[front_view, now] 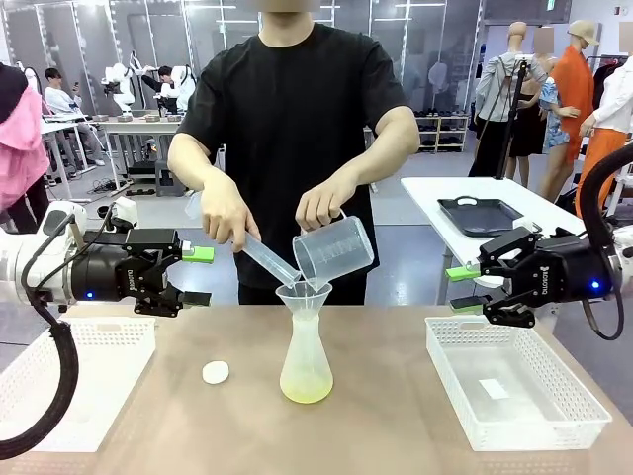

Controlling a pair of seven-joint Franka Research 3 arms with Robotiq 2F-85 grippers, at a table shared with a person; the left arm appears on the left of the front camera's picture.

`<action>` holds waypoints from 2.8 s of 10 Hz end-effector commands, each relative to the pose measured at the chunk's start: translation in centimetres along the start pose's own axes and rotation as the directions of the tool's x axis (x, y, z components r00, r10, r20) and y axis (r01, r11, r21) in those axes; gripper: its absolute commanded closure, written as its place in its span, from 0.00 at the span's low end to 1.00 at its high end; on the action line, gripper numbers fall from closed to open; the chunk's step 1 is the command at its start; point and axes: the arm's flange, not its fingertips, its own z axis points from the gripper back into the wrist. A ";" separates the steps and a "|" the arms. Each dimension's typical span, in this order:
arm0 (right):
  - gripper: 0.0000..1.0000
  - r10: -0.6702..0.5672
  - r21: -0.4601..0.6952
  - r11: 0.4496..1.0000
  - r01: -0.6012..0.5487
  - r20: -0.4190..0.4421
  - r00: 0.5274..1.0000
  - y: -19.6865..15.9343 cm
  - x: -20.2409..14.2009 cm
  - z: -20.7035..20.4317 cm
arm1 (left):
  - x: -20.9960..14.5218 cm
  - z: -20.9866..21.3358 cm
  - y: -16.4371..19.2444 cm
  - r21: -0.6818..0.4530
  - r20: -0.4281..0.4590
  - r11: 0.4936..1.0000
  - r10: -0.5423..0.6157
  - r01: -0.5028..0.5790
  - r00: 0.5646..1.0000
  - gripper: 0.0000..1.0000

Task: Prepare the solutions needed for the experiment.
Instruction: Once the solution is in the Big flask , pick up the Plastic Funnel and place it back into the right Organizing basket.

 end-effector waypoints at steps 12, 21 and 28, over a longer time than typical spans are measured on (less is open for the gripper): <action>0.53 0.012 -0.002 1.000 -0.012 -0.006 1.000 0.2 0.1 0.1 | -0.2 -0.2 -0.2 -0.021 0.012 1.000 0.020 -0.019 1.000 0.00; 0.53 0.301 -0.241 0.920 -0.308 -0.066 0.951 6.4 0.3 -5.4 | -0.2 -0.2 -0.2 -0.021 0.012 1.000 0.020 -0.019 1.000 0.00; 0.53 0.371 -0.297 0.879 -0.374 -0.068 0.926 9.8 0.8 -8.0 | -0.2 -0.2 -0.2 -0.021 0.012 1.000 0.020 -0.019 1.000 0.00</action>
